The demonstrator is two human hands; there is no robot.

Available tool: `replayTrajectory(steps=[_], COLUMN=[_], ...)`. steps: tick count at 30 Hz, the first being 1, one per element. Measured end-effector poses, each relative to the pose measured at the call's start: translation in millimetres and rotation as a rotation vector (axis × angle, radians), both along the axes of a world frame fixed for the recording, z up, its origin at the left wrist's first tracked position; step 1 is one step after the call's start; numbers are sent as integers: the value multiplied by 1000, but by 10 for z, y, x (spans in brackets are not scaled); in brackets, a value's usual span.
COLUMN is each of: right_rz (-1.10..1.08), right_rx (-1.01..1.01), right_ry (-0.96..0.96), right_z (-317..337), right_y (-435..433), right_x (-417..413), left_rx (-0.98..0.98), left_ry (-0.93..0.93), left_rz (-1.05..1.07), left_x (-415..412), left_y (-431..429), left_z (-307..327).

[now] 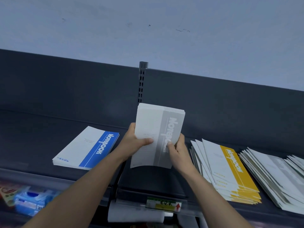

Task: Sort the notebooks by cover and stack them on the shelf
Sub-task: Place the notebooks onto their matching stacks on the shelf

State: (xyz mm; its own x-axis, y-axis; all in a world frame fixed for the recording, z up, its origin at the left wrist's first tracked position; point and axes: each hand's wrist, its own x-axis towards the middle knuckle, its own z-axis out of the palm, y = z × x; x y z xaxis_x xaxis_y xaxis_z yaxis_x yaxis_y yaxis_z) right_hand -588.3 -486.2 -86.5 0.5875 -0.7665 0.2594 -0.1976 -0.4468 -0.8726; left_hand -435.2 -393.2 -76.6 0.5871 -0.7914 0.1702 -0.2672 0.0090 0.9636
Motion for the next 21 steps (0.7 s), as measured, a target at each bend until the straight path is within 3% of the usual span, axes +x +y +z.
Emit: replayTrajectory(steps=[3, 12, 16, 21], right_rz=[-11, -83, -134, -177], right_rx=[-4, 346, 382, 285], right_ry=[27, 193, 325, 445], right_z=[70, 54, -74, -173], right_y=[-20, -7, -56, -145], right_x=[-12, 41, 78, 118], left_rx=[45, 334, 423, 478], left_ry=[-12, 201, 151, -43], left_rz=[51, 12, -42, -55], left_x=[39, 72, 54, -1], left_y=[-35, 39, 57, 7], left_z=[70, -38, -114, -142])
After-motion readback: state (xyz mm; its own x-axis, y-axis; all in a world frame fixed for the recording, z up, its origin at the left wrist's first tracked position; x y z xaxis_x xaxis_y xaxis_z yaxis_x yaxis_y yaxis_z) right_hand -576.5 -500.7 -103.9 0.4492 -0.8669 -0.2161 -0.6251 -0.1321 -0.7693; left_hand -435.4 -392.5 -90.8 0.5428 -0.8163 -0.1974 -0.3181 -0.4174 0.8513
